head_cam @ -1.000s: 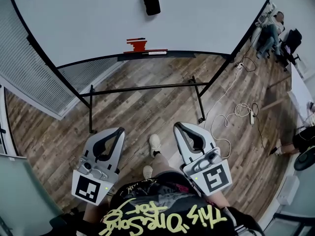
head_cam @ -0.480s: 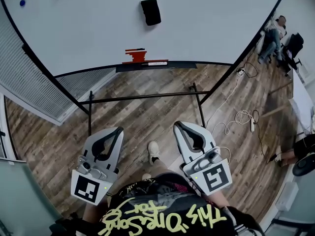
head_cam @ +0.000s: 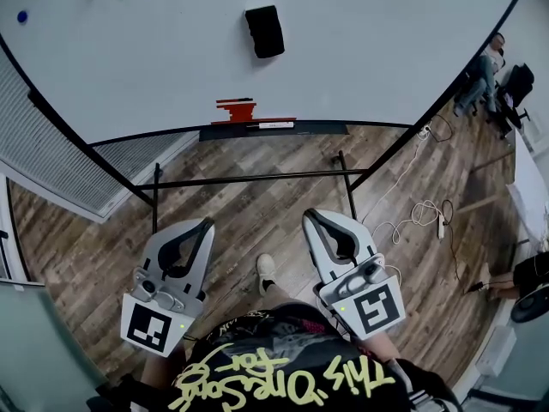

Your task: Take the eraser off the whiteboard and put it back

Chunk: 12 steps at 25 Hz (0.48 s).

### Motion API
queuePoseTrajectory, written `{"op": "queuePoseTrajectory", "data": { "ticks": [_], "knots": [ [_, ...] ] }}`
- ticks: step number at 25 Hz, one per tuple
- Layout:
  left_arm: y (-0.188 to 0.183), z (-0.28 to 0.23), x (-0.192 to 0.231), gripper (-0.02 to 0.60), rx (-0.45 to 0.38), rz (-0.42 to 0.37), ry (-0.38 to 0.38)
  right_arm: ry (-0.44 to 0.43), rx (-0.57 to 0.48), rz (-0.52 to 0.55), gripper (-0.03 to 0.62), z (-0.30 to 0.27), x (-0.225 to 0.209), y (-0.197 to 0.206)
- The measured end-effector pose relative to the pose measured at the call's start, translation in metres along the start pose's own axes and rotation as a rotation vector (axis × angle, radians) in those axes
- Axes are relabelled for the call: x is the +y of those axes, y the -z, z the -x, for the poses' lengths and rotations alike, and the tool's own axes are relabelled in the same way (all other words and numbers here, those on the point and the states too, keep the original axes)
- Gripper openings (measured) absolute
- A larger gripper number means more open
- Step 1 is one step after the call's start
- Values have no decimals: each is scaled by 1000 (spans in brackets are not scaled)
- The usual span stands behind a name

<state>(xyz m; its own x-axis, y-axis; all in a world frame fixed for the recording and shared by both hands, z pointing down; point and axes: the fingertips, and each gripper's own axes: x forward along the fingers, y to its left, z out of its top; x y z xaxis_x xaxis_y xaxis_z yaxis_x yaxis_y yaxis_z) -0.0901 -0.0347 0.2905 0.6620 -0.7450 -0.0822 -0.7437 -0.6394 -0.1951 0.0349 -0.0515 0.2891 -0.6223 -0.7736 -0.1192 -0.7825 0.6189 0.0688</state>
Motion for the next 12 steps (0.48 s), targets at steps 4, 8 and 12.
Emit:
{"op": "queuePoseTrajectory", "data": {
  "ticks": [4,8,12],
  "knots": [
    [3,-15,12,6,2,1,-6,-15,2,-2,11,-17,-11,2],
    [5,-26,24,6,5,-3,-21,-29,-2,-5,11,-33,-20,3],
    [9,-39,37,6,8,-1,-35,-35,-3,-11,11,-48,-32,5]
  ]
}}
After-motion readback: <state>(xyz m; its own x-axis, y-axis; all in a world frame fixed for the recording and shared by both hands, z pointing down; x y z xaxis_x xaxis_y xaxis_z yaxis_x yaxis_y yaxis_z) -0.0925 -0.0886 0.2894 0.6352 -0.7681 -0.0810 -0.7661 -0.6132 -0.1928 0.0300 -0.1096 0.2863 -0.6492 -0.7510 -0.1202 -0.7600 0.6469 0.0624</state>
